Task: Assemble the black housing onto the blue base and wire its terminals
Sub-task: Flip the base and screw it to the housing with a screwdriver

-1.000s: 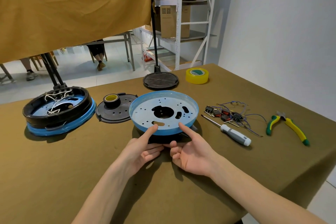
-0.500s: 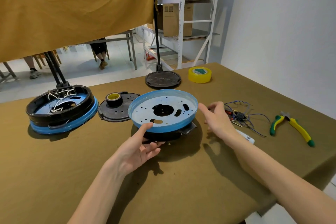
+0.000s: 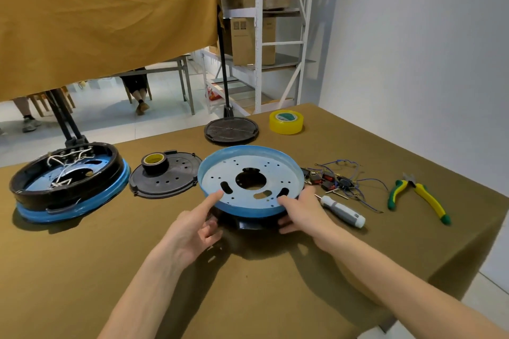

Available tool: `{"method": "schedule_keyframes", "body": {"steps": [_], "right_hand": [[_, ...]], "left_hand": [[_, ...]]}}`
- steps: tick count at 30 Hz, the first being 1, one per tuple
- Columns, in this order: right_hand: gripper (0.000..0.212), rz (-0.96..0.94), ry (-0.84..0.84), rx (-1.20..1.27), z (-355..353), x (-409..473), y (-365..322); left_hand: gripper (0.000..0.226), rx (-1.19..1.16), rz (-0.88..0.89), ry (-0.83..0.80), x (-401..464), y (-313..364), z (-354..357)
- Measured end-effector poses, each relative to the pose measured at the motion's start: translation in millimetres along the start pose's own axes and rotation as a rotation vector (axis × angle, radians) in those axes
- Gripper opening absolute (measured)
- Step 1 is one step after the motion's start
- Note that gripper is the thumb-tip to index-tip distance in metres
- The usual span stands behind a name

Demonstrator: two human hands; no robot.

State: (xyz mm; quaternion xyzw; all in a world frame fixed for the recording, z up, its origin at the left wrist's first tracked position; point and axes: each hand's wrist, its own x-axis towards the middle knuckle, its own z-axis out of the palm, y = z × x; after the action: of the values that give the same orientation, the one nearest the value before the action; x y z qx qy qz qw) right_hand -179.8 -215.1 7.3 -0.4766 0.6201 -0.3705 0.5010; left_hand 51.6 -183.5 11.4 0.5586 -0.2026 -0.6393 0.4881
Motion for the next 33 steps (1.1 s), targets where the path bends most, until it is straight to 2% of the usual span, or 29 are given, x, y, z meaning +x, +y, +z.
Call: {"method": "schedule_keyframes", "body": {"steps": [1,3,4,6,8,9,12,14,19,22,33], "right_hand": [[0.05,-0.013,-0.033,-0.039,-0.1,-3.9,0.9],[0.038,-0.043,-0.036,-0.158,-10.0,-8.6,2.4],[0.034,-0.09,0.017,-0.241,-19.7,-8.3,4.4],[0.044,-0.229,0.22,-0.41,-44.6,0.6,8.1],[0.032,-0.3,0.364,-0.568,-71.1,16.3,9.4],[0.024,-0.29,0.381,-0.662,-83.3,25.4,8.3],[0.027,-0.2,0.275,-0.896,-109.5,52.9,6.6],[0.025,-0.185,0.24,-0.965,-118.8,64.4,5.5],[0.018,-0.172,0.112,-0.977,-130.3,76.5,-10.4],[0.016,-0.137,0.015,-0.958,-134.3,80.3,-12.9],[0.009,-0.24,0.089,-1.111,-129.2,83.7,-0.3]], "left_hand": [[0.084,0.03,0.032,0.024,3.3,-1.6,1.4],[0.074,0.047,0.069,0.052,9.7,-3.1,0.7],[0.073,0.045,0.083,0.07,12.8,-3.4,-0.2],[0.078,0.027,0.121,0.115,17.4,-4.1,-0.7],[0.089,0.016,0.163,0.142,20.1,-6.2,1.7],[0.093,0.017,0.183,0.143,20.4,-7.2,3.1],[0.094,0.026,0.222,0.143,21.8,-6.7,0.7],[0.093,0.024,0.225,0.141,26.4,-5.0,-4.3],[0.066,0.057,0.215,0.103,39.3,-0.9,-9.4],[0.06,0.091,0.226,0.112,45.9,0.2,-12.0],[0.078,0.042,0.17,0.161,59.8,-0.9,-18.8]]}}
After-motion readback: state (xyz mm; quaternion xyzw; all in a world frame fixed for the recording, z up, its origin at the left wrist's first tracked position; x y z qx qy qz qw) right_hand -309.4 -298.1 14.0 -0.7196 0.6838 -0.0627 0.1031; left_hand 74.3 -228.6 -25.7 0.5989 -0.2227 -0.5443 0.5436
